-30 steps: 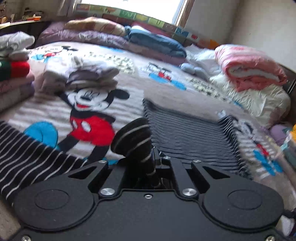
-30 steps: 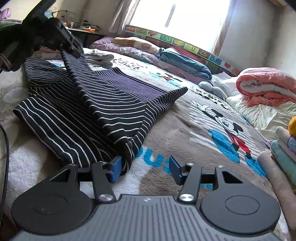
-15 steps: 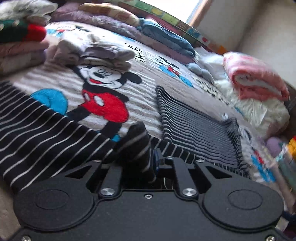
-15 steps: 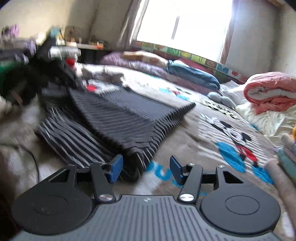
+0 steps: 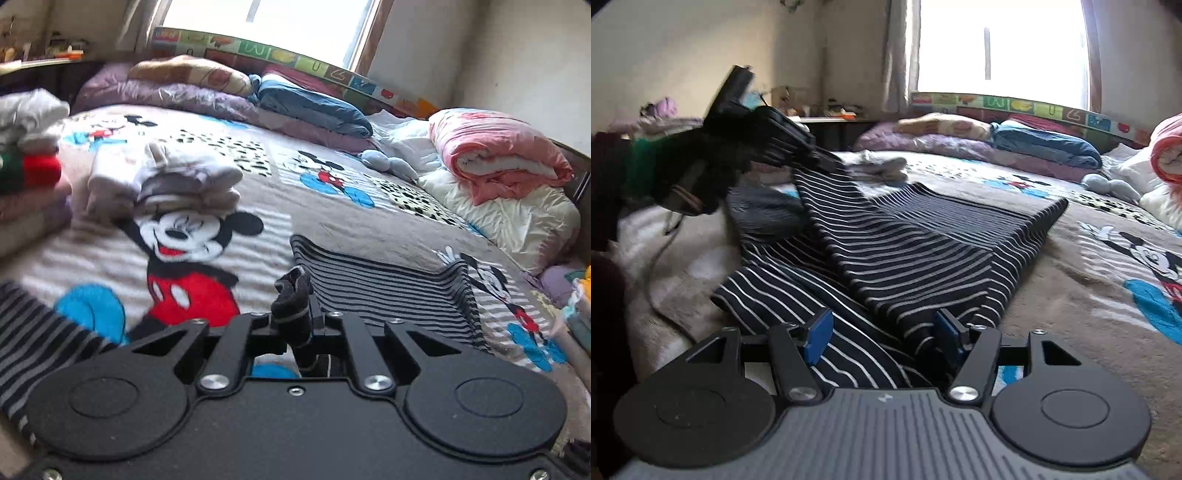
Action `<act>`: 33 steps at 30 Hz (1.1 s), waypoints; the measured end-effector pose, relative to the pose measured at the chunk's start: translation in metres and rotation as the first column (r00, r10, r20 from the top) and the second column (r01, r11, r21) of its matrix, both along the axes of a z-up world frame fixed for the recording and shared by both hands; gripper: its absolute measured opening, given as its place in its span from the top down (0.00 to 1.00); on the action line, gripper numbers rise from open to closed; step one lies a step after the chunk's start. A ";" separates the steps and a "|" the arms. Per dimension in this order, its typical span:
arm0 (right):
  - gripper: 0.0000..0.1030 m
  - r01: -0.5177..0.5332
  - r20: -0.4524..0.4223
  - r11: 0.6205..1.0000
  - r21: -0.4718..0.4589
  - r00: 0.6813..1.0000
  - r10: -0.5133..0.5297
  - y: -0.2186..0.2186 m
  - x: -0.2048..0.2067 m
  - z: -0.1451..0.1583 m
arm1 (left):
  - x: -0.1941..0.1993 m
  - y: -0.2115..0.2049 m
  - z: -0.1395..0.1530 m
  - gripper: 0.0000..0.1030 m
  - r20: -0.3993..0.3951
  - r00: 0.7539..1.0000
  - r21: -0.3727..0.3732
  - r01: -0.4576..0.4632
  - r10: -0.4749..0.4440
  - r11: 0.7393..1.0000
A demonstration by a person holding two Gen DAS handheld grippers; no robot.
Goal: Fold clothes
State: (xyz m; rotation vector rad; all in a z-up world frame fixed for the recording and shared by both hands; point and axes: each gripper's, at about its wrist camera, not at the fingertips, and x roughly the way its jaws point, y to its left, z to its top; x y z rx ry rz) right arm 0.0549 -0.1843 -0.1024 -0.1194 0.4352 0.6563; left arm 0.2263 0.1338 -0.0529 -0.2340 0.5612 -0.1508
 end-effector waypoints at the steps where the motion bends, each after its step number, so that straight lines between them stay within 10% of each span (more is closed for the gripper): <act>1: 0.38 -0.010 -0.007 1.000 0.001 1.000 0.010 0.001 0.000 -0.001 | 0.004 -0.001 -0.003 0.94 -0.027 1.000 0.030 -0.013 0.014 0.999; 6: 0.34 -0.040 -0.037 0.999 0.021 0.998 0.041 0.000 0.003 -0.003 | 0.010 -0.004 -0.022 0.76 -0.145 0.982 0.200 -0.091 0.121 0.976; 9: 0.34 -0.048 -0.038 0.997 0.065 0.998 0.050 -0.006 0.003 0.002 | -0.001 0.002 -0.007 0.49 -0.100 0.982 0.199 -0.139 0.161 0.970; 17: 0.34 -0.020 -0.005 0.991 0.132 1.000 0.021 -0.018 0.005 0.010 | 0.011 -0.064 0.046 0.41 -0.031 0.998 0.247 0.058 -0.052 0.967; 24: 0.30 0.029 -0.024 0.988 0.148 0.999 -0.026 -0.022 0.014 0.004 | 0.049 -0.170 0.048 0.41 -0.049 0.956 0.292 0.290 -0.288 0.912; 33: 0.29 0.022 -0.087 0.987 0.159 0.996 -0.008 -0.022 0.026 -0.004 | 0.106 -0.254 0.032 0.42 -0.149 0.932 0.267 0.361 -0.332 0.894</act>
